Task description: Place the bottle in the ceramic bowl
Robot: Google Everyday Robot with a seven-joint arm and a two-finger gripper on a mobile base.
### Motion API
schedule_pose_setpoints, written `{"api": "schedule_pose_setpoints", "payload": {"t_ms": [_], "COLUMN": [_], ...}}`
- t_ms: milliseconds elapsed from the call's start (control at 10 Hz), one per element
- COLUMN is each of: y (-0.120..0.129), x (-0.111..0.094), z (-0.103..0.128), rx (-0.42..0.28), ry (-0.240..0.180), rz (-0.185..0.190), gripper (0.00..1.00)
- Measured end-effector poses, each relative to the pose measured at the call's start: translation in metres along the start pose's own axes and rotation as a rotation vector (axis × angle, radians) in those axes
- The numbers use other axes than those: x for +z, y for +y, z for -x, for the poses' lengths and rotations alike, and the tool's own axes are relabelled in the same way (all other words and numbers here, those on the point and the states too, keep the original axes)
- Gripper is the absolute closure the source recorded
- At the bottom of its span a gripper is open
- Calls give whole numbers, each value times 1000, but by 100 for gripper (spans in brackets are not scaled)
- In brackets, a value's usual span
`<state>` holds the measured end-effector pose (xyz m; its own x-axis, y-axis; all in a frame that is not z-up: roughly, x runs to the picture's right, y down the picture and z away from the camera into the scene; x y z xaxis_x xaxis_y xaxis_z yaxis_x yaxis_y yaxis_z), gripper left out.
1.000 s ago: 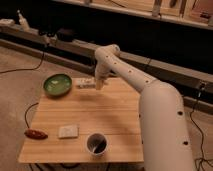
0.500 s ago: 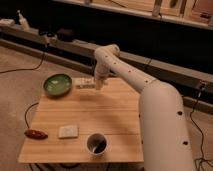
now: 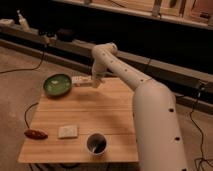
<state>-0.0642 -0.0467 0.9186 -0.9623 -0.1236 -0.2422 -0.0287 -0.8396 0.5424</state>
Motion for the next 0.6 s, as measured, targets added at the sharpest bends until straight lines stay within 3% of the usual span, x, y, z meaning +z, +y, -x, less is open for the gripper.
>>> {"api": "schedule_pose_setpoints", "payload": {"t_ms": [300, 500, 600], "y": [21, 37, 49], "x": [18, 31, 37], "z": [-36, -59, -75], "rx": [-65, -105, -134], "ry": [13, 8, 7], "rz": [-18, 0, 30], "gripper": [89, 89, 89]}}
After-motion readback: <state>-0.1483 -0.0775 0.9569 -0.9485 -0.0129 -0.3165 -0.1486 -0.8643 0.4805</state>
